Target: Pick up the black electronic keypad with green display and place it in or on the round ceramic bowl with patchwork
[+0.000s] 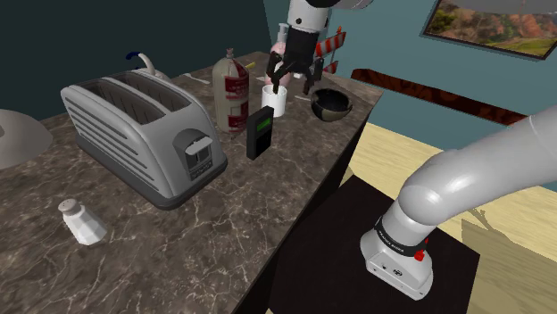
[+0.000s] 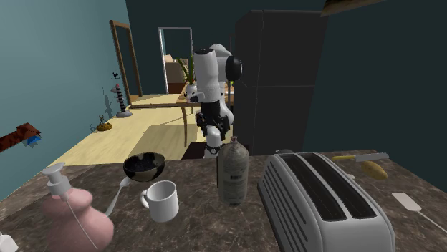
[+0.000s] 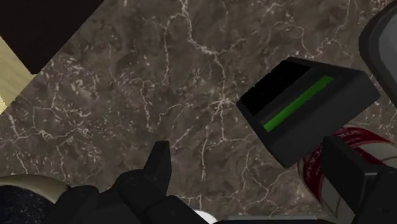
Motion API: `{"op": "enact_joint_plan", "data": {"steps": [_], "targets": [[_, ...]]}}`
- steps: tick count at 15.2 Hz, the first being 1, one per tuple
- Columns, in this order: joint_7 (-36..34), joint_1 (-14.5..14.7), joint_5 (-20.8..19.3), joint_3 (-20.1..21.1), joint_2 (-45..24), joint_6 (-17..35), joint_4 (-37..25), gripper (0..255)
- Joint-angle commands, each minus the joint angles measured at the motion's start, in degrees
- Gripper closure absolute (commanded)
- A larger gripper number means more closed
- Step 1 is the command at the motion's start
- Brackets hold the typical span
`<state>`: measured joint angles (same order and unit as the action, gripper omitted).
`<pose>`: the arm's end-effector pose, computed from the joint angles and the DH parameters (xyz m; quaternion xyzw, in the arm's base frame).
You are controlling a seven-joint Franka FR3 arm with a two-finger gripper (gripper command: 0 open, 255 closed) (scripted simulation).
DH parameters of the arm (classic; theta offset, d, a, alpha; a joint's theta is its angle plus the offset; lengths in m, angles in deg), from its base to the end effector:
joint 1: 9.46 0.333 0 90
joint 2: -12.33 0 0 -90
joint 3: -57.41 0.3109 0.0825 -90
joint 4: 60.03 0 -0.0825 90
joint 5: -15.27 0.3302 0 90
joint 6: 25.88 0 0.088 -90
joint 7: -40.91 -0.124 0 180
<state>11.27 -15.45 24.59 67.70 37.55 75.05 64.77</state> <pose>0.3714 0.0554 0.5510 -0.9695 0.2413 0.0031 0.0428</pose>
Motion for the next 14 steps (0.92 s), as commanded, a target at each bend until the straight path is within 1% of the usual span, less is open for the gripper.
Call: {"op": "enact_joint_plan", "data": {"steps": [1, 5, 6, 14], "targets": [[-7.75, -1.25, 0.21, 1.96, -4.75, 1.06, -2.38, 0], [-21.6, -3.16, -0.18, 4.44, -14.24, 3.24, -7.03, 0], [-23.25, -3.29, -0.27, 4.59, -15.4, 3.48, -7.63, 0], [-23.2, -2.89, -0.03, 5.07, -16.1, 9.32, -2.51, 0]]}}
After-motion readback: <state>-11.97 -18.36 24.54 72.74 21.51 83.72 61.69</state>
